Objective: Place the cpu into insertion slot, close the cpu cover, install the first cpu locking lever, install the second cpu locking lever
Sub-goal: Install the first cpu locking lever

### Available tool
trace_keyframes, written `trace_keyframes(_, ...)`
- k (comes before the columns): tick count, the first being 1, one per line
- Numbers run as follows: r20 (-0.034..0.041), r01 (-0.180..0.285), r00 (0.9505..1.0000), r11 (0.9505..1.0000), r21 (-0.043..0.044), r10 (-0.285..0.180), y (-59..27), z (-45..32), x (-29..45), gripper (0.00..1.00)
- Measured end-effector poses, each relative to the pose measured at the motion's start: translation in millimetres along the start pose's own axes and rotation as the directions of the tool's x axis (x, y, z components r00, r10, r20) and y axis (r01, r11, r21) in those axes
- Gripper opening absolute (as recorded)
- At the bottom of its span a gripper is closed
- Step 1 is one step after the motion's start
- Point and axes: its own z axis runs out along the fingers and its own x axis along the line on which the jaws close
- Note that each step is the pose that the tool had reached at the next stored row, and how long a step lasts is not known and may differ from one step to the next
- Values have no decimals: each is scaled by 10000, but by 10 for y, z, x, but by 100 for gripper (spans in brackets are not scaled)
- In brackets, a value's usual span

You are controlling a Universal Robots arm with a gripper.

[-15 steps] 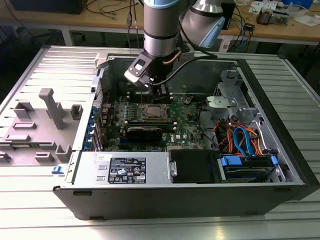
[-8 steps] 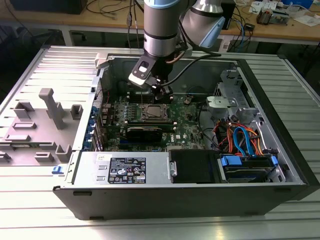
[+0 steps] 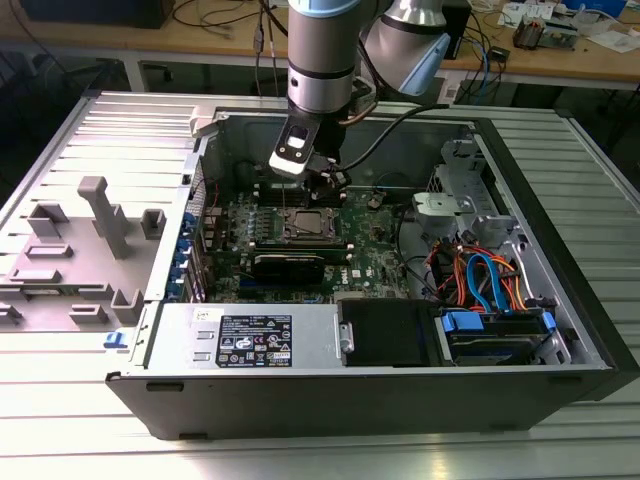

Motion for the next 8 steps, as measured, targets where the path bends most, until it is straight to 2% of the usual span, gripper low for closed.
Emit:
trace_keyframes(2,-5,403,9992,9992,5,-403,0,1,0,11)
trace_keyframes(5,-14,995,9950,9950,15,-995,0,4,0,11)
trace_keyframes(8,-15,1040,9946,9946,16,-1040,0,4,0,11)
